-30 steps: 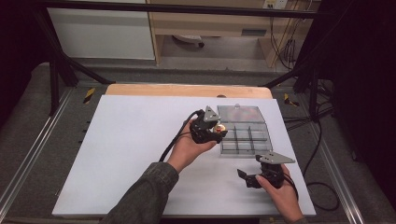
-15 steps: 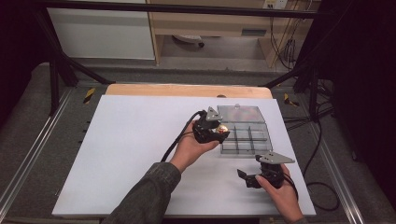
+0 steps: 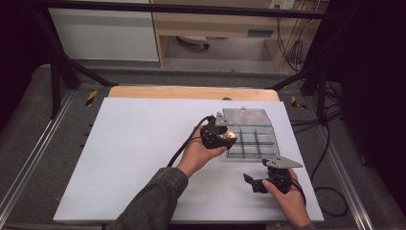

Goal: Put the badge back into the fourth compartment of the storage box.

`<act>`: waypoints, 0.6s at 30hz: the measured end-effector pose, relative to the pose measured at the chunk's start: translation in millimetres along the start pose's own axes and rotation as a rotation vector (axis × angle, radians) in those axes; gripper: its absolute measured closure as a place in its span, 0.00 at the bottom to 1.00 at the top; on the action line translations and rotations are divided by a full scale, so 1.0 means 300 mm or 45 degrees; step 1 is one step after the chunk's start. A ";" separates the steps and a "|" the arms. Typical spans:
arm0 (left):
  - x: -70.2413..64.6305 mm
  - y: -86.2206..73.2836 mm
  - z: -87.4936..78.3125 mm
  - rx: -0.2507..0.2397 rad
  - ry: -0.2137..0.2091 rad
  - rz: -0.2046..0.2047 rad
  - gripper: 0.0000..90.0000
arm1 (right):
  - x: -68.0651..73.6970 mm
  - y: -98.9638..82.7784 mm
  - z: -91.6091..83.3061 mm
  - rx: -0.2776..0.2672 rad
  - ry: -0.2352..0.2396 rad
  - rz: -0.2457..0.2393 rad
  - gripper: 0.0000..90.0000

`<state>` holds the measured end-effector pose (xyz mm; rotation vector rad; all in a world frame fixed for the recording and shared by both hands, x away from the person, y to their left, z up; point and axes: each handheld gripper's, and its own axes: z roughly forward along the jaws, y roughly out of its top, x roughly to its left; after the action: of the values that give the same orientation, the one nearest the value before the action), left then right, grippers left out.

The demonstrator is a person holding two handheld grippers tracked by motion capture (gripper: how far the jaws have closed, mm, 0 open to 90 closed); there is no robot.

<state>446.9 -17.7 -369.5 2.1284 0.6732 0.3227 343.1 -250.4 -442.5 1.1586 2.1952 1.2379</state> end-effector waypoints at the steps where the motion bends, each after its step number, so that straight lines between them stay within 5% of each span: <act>1: -0.002 0.000 0.003 0.000 0.000 0.000 0.53 | 0.000 0.000 0.000 0.002 0.000 0.001 0.04; 18: -0.028 -0.006 0.033 0.039 -0.018 0.030 0.53 | 0.001 0.000 -0.001 0.004 0.002 0.002 0.04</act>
<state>444.0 -28.1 -376.9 2.1676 0.6488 0.3118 342.7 -250.2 -442.4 1.1615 2.1986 1.2373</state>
